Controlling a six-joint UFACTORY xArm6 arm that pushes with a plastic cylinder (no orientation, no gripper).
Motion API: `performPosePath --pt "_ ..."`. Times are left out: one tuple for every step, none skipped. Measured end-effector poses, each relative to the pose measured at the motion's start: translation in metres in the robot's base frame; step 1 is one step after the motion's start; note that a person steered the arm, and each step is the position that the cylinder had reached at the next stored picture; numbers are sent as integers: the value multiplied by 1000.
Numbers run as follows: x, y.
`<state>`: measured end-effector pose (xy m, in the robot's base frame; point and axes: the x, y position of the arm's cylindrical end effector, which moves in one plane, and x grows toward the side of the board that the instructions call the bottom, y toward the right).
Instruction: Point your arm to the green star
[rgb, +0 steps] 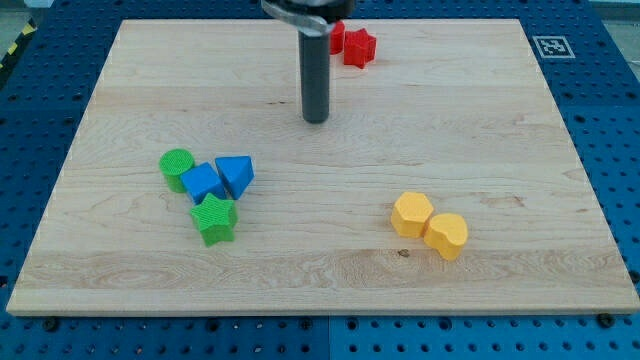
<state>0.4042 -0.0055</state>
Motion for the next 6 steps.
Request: performPosePath --pt "54 0" --pt "114 0" --pt "170 -8" --pt "206 -60" --pt "199 -142" --pt "163 -167"
